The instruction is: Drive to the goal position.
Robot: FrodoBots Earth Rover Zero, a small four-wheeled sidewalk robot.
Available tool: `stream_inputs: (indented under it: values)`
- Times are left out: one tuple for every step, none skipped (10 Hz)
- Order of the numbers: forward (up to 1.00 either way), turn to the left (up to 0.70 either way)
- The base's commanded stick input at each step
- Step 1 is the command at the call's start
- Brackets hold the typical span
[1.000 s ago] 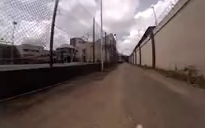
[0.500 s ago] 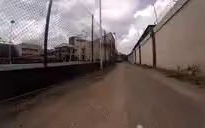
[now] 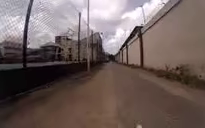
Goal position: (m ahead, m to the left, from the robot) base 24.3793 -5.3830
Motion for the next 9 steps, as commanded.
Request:
stream_inputs:
  values:
    - [0.5,-0.5]
    - [0.5,-0.5]
    - [0.5,-0.5]
    - [0.5,-0.5]
    - [0.5,-0.5]
    - [0.5,-0.5]
    - [0.5,-0.5]
    - [0.5,-0.5]
    - [0.5,-0.5]
